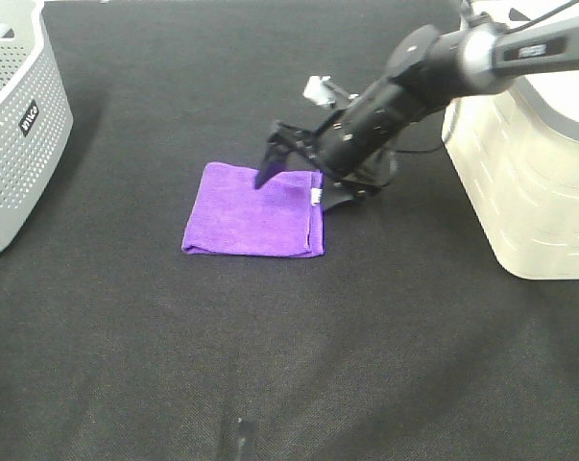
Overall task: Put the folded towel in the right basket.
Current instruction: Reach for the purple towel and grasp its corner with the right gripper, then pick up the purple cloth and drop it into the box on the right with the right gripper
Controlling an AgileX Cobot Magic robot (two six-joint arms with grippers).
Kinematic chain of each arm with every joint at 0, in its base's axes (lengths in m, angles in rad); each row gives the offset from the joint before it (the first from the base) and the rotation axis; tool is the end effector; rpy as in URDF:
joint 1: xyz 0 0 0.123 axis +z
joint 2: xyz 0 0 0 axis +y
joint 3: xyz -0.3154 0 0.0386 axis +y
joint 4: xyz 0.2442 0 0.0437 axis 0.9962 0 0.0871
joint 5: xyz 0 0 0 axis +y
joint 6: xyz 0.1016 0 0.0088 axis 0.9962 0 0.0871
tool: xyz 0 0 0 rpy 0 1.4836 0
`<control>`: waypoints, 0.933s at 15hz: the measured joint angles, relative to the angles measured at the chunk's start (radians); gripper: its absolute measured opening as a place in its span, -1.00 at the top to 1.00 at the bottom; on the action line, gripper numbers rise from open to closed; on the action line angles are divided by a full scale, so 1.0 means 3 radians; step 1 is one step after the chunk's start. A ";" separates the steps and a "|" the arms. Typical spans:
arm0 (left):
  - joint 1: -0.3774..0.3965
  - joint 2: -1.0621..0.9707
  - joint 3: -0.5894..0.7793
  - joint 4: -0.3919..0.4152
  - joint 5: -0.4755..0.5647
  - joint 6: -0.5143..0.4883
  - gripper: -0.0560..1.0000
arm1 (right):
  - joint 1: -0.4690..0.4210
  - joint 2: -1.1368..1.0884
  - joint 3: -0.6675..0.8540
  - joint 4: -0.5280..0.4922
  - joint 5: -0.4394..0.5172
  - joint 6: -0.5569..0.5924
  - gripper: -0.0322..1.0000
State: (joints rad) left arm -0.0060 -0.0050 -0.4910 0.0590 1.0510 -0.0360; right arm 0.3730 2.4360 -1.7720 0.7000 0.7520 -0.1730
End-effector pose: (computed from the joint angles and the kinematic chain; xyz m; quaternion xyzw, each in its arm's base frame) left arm -0.0307 0.0054 0.2687 -0.0137 0.8513 0.0185 0.5242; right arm 0.4657 0.2305 0.0968 -0.0393 0.9574 0.2728 0.0866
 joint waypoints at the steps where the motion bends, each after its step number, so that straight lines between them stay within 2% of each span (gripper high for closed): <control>1: 0.0000 0.0000 0.0000 0.0000 0.0000 0.0000 -0.98 | 0.0110 0.0043 -0.0003 0.0097 -0.0103 0.0003 -0.75; 2: 0.0000 0.0000 0.0000 0.0000 0.0000 0.0000 -0.98 | 0.0157 0.0063 -0.0017 0.0113 -0.0133 0.0003 -0.66; 4: 0.0000 0.0000 0.0000 0.0000 0.0000 0.0000 -0.98 | 0.0180 0.0100 -0.0017 0.0123 -0.0180 0.0020 -0.27; 7: 0.0000 0.0000 0.0000 0.0000 0.0000 0.0000 -0.98 | 0.0180 0.0147 -0.0077 0.0110 -0.0130 0.0057 0.66; 8: 0.0000 0.0000 0.0000 0.0000 0.0000 0.0000 -0.98 | 0.0180 0.0177 -0.0177 0.0040 -0.0033 0.0060 0.71; 11: 0.0000 0.0000 0.0000 0.0000 0.0000 0.0000 -0.98 | 0.0227 0.0213 -0.0753 -0.0363 0.0697 0.0070 0.71; 14: 0.0000 0.0000 0.0000 0.0000 0.0000 0.0000 -0.98 | 0.0200 0.0013 -0.1623 -0.0700 0.1370 0.0270 0.71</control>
State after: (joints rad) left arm -0.0060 -0.0050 -0.4910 0.0590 1.0510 -0.0360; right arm 0.4330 2.4400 -2.2590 0.4900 1.1630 -0.0920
